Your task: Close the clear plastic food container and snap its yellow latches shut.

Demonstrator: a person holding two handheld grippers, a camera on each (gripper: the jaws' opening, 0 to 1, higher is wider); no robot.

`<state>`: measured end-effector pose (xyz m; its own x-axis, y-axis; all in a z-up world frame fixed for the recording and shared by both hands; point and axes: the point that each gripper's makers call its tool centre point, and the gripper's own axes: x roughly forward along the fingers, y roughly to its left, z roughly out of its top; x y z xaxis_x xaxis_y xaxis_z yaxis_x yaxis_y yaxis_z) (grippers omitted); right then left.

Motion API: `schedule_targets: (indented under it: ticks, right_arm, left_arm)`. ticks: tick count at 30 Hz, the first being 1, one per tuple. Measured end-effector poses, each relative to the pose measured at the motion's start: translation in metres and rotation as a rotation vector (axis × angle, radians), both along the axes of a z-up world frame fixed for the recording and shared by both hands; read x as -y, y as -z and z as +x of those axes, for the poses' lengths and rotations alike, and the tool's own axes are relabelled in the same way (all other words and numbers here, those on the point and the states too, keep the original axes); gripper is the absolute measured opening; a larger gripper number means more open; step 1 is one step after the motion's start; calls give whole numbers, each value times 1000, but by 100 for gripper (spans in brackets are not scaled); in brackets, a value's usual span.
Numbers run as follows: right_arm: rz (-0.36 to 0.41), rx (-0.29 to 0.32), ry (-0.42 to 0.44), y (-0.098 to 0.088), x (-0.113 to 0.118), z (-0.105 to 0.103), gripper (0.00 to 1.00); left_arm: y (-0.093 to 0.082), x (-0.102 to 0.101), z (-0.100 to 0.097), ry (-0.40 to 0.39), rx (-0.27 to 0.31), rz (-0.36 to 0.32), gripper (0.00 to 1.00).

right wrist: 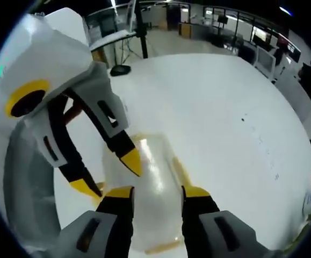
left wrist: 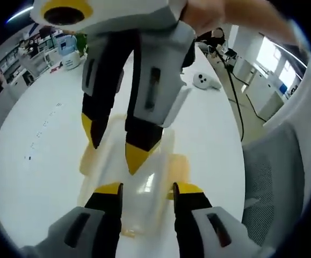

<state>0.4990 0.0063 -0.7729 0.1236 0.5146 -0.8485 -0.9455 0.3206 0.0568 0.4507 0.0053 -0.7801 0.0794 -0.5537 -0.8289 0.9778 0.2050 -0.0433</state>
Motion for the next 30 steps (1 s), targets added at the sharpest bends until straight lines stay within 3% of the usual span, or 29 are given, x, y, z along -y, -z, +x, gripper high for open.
schedule_targets:
  ticks: [5, 30]
  right_arm:
    - [-14, -9, -42, 7, -2, -1, 42]
    - [-18, -59, -91, 17, -6, 10, 43]
  left_arm:
    - [-1, 1, -3, 8, -6, 1, 42]
    - [4, 1, -4, 14, 112, 28, 42]
